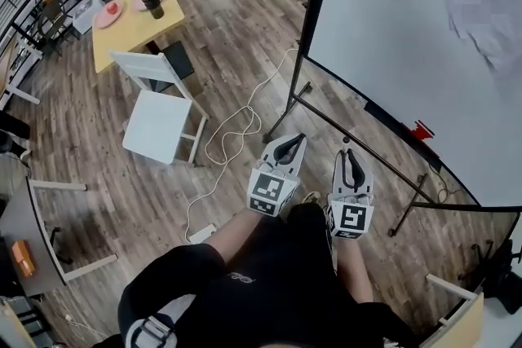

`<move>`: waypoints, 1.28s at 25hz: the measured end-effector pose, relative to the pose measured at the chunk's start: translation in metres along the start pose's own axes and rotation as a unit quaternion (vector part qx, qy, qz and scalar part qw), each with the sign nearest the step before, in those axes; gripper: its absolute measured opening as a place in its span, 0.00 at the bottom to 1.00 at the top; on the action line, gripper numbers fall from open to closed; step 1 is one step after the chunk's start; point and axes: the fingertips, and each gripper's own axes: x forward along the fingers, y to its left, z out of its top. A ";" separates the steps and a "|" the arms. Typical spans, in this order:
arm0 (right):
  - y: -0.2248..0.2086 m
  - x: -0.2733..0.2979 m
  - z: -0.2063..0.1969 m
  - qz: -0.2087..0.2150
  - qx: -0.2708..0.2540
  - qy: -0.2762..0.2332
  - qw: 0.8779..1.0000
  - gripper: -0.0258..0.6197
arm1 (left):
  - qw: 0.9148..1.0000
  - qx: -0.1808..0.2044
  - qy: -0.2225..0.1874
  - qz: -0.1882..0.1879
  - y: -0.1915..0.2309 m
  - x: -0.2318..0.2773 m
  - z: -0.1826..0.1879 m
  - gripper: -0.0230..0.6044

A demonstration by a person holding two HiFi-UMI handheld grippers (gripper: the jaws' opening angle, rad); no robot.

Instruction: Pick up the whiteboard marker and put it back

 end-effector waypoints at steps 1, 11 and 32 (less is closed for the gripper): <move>-0.008 0.001 -0.004 -0.006 0.002 0.005 1.000 0.13 | 1.000 -0.001 0.002 -0.004 -0.002 0.007 -0.001 0.05; -0.124 0.022 -0.048 -0.036 0.011 0.045 0.998 0.13 | 0.997 0.010 0.040 -0.058 -0.060 0.129 -0.018 0.05; -0.245 0.099 -0.141 0.118 -0.134 0.225 0.958 0.13 | 0.993 0.005 0.120 -0.006 -0.087 0.279 -0.071 0.05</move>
